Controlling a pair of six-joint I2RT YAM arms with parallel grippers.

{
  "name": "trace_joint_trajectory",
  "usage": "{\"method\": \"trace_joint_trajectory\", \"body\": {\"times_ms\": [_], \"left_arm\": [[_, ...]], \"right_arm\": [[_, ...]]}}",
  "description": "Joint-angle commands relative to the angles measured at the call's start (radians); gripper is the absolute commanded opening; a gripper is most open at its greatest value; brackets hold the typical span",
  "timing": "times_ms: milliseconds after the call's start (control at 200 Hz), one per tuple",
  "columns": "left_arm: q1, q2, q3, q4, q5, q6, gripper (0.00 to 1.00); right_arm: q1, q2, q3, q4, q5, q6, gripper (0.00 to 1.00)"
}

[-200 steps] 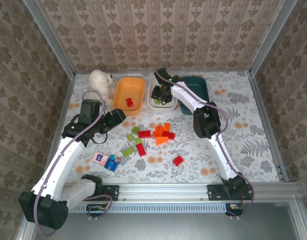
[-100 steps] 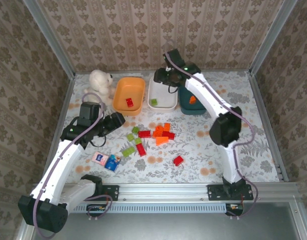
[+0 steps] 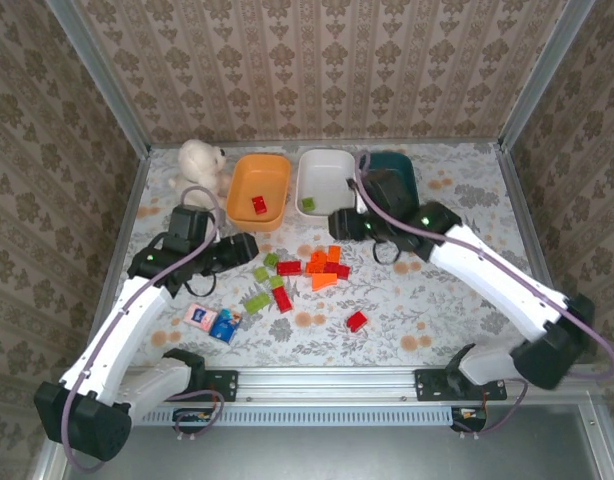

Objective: Sort the legos into containers by color

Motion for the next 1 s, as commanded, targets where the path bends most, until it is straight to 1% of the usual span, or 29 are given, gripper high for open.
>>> {"method": "trace_joint_trajectory", "body": {"times_ms": [0,120,200,355,490,590,715,765,840,905,995], "left_arm": [[-0.084,0.010,-0.006,-0.011,0.016,0.081,0.70],[-0.182,0.015,-0.040,0.010,0.012,0.112,0.68],[-0.217,0.016,-0.067,0.016,0.000,0.103,0.67],[-0.244,-0.003,-0.106,0.033,-0.023,0.069,0.65],[-0.252,-0.007,-0.116,-0.007,-0.069,0.035,0.65],[-0.258,-0.011,-0.119,-0.017,-0.070,0.007,0.65],[-0.300,0.014,-0.119,-0.025,-0.083,-0.021,0.64],[-0.335,0.024,-0.122,-0.002,-0.079,-0.014,0.63],[-0.413,0.048,-0.116,0.027,-0.095,0.006,0.63],[-0.483,0.079,-0.104,0.062,-0.102,0.030,0.63],[-0.591,0.161,-0.067,0.108,-0.109,0.097,0.63]], "right_arm": [[0.010,-0.118,-0.130,-0.026,-0.009,0.041,0.57],[0.015,-0.216,-0.236,-0.032,-0.025,0.095,0.57],[0.015,-0.247,-0.265,-0.033,-0.035,0.110,0.58],[0.017,-0.245,-0.276,-0.067,-0.048,0.126,0.58],[0.018,-0.261,-0.280,-0.067,-0.050,0.130,0.58],[0.018,-0.259,-0.276,-0.071,-0.053,0.131,0.58],[0.021,-0.254,-0.287,-0.054,-0.067,0.143,0.58],[0.023,-0.261,-0.293,-0.048,-0.065,0.151,0.58],[0.023,-0.289,-0.305,-0.043,-0.049,0.166,0.58],[0.021,-0.313,-0.296,-0.068,-0.013,0.180,0.58],[0.021,-0.339,-0.264,-0.126,0.061,0.209,0.58]]}}
